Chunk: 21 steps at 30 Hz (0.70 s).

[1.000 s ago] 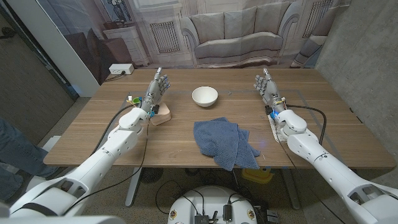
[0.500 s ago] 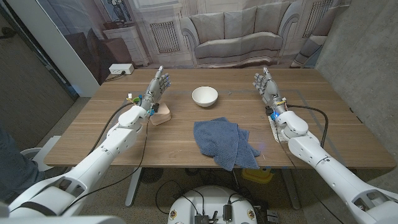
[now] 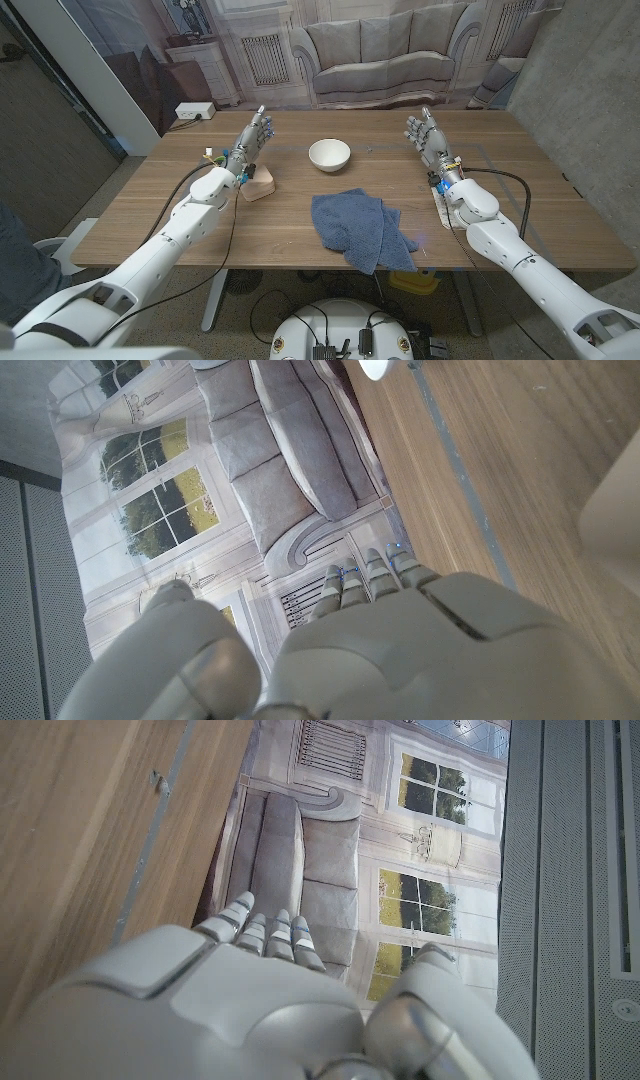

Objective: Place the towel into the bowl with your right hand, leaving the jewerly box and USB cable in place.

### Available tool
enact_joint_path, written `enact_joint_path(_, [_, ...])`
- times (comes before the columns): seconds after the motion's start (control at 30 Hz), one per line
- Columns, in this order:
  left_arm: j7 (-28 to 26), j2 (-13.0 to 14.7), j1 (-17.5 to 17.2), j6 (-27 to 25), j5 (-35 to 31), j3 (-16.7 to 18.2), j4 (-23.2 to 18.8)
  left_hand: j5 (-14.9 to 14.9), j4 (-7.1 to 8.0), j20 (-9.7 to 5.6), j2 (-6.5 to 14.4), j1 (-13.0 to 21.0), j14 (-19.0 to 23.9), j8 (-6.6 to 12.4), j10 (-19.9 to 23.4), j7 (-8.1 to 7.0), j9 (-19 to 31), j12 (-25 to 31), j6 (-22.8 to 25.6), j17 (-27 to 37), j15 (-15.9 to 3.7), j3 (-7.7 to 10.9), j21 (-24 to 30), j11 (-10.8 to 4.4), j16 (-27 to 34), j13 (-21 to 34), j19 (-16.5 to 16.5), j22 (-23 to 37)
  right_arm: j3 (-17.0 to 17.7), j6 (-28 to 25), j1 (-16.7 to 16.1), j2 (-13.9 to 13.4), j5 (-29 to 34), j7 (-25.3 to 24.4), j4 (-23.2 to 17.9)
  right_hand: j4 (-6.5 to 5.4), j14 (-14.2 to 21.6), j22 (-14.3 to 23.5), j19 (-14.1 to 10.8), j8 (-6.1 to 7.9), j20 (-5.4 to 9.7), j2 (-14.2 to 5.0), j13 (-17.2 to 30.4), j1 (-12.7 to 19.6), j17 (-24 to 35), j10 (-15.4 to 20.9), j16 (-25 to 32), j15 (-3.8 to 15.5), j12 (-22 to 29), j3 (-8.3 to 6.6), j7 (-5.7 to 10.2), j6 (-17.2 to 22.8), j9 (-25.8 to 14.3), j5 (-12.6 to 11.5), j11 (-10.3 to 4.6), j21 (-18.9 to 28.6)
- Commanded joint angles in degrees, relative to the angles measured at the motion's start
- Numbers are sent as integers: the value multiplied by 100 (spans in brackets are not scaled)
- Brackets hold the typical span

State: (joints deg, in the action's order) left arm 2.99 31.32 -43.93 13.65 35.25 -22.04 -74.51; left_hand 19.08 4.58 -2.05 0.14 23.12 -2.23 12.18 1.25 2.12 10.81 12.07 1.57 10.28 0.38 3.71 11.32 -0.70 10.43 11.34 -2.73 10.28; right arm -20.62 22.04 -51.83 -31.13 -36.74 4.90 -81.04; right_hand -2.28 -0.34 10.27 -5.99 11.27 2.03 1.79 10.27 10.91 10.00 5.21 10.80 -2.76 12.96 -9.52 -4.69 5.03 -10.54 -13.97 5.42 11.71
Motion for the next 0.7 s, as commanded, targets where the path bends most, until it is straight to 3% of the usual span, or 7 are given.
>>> enact_joint_path(0.03, [137, -75, 189, 159, -52, -29, 247, 13, -37, -27, 19, 69, -53, -25, -63, -6, 9, -17, 17, 28, -1, 12, -9, -19, 10, 21, -46, 5, -20, 67, -55, -43, -32, 146, -84, 58, 65, 8, -48, 5, 138, -19, 19, 49, 25, 79, 33, -19, 40, -8, 24, 36, -9, -30, 6, 46])
enact_joint_path(0.3, [383, -153, 450, 217, -75, -108, 506, -6, -61, -37, 52, 128, 91, -3, 86, 30, 10, 38, 102, 26, 6, 18, 23, 20, 66, 14, 23, 6, 30, 22, -160, -156, -162, 271, -334, 71, 102, 8, -73, 4, 138, -24, 20, 64, 26, 109, 38, -6, 44, -7, 25, 37, -9, -25, 8, 48])
enact_joint_path(0.7, [528, -196, 513, 296, -34, -116, 594, -19, -71, -42, 71, 155, 116, 7, 116, 41, 11, 43, 152, 26, -7, 17, 27, 7, 69, 9, 37, 6, 70, -102, -454, -372, -46, 58, -937, 83, 110, 8, -85, 10, 133, -26, 21, 76, 27, 132, 31, -7, 44, -3, 27, 57, -10, -19, 10, 45])
